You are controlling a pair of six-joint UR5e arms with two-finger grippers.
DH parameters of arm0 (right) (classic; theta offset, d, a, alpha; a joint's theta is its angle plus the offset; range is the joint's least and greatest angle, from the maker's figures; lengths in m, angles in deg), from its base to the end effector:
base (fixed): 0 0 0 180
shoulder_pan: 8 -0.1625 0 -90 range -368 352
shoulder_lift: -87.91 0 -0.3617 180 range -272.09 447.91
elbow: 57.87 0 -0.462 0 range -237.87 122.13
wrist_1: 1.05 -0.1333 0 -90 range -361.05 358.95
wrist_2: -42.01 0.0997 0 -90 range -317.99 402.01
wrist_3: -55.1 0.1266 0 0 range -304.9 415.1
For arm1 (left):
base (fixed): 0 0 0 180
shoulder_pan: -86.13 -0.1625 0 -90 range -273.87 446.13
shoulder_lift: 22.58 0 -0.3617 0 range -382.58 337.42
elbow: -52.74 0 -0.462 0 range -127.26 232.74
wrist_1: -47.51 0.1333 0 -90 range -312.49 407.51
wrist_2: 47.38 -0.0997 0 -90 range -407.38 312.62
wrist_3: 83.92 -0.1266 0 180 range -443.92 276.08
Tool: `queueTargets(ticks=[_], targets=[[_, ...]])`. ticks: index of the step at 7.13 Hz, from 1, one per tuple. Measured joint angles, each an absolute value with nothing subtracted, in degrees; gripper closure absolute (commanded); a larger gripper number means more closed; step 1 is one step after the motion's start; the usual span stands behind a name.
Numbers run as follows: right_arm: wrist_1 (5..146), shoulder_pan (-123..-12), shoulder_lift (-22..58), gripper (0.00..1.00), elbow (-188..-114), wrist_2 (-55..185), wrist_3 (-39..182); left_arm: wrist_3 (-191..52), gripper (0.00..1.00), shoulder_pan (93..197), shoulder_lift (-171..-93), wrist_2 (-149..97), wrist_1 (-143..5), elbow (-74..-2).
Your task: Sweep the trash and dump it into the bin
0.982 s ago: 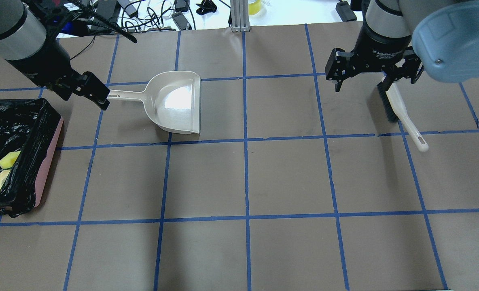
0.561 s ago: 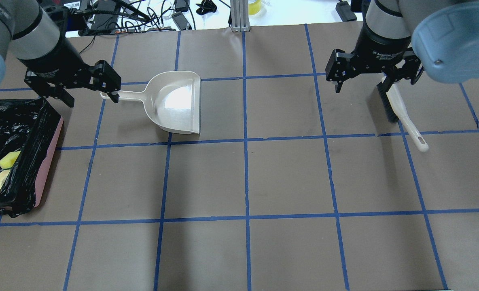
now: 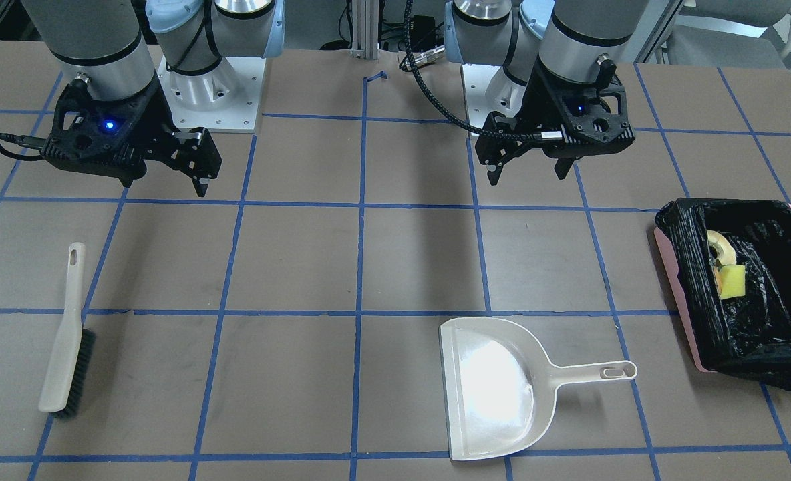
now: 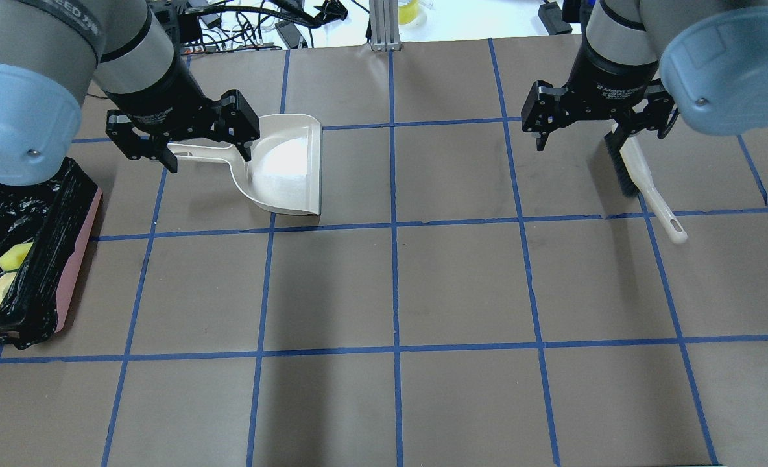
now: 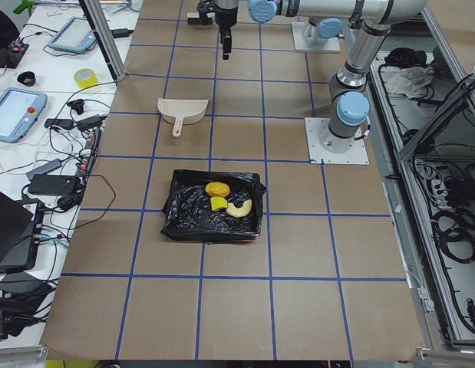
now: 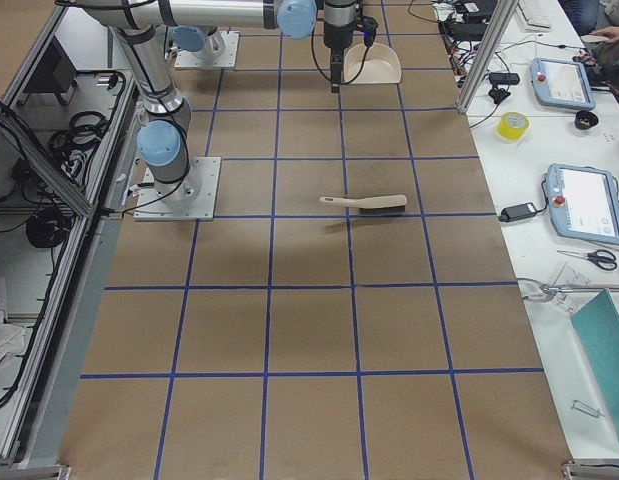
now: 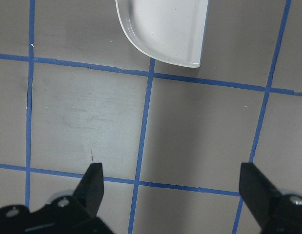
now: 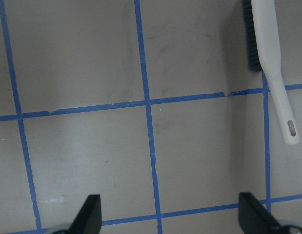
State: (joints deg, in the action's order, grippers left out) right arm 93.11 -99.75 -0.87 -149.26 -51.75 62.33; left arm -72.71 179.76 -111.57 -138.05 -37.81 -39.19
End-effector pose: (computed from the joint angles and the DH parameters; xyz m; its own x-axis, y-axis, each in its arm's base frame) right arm 0.1424 -0.5682 0.3795 -0.9933 0.0973 0.0616 0.0952 0.9948 -0.0351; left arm -0.1672 -0.5539 0.3969 -0.9912 -0.1322 0.0013 -0.1320 0.9890 -0.0666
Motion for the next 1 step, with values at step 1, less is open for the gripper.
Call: queueTargets(ticks=[1], targets=[[93.1,-99.7,-0.9,0.00,-149.3,-51.7,62.3,-72.9,0.00,180.0,-111.6,-138.1,-37.7,-39.2]])
